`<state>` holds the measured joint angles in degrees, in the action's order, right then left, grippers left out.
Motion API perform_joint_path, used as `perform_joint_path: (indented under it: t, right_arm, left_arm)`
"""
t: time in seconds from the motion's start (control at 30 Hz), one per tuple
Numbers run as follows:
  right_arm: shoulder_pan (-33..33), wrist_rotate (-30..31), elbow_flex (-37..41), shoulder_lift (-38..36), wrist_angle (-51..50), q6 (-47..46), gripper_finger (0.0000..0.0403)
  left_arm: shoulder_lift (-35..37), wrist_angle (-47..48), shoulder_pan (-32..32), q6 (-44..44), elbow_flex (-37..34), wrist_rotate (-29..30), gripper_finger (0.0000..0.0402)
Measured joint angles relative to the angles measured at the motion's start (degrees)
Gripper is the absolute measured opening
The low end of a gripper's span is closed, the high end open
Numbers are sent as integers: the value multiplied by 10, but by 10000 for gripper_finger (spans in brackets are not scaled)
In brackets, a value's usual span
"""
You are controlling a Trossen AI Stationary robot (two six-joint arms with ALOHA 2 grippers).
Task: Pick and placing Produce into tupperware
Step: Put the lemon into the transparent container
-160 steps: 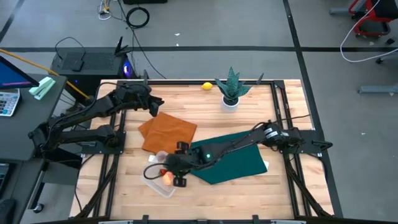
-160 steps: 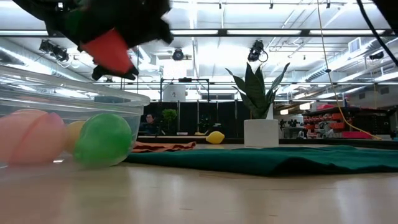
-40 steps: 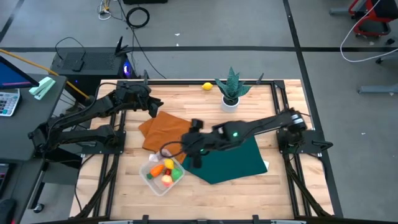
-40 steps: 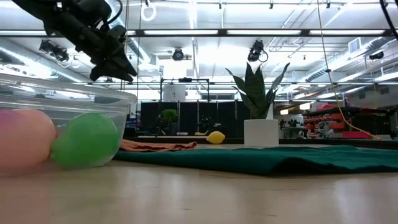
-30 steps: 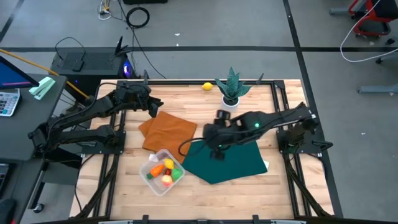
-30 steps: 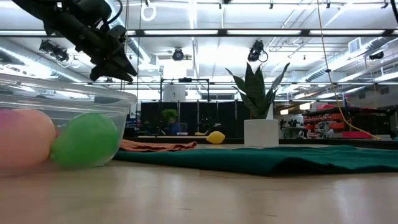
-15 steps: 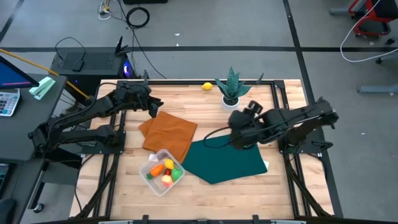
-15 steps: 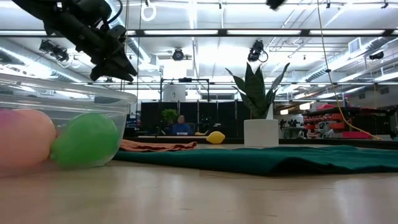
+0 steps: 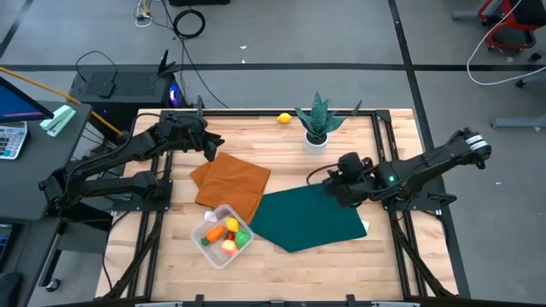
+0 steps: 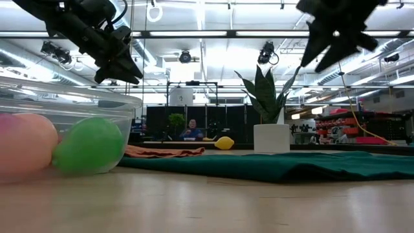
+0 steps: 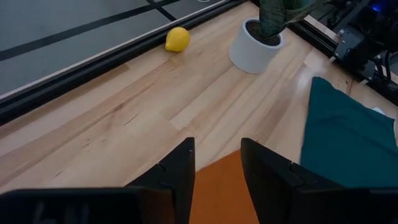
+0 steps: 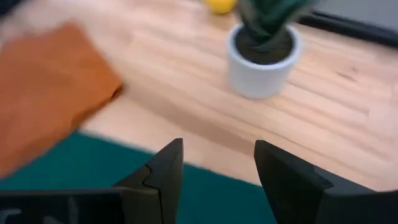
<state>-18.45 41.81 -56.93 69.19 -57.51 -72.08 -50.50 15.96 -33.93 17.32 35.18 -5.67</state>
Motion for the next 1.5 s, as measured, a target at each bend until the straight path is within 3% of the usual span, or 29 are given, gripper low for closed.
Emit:
perform_joint_path:
  t: [0.27,0.5,0.9,1.1,1.33,1.5]
  right_arm:
    - [6,100,75,-77,0,-202,165]
    - [63,110,77,-148,-118,-339,165]
    - [159,119,77,-179,-118,-315,165]
    - [199,118,77,-179,-108,-294,165]
    - [225,112,77,-183,-33,-168,165]
    - [251,94,77,-183,23,-78,165]
  left_arm:
    - [0,1,0,0,0,0,141]
    - [0,1,0,0,0,0,134]
    - [0,-6,0,0,0,0,137]
    - [-1,-70,0,28,0,-1,136]
    - [-6,-126,0,61,0,-1,144]
    - [-53,-150,1,65,0,-8,145]
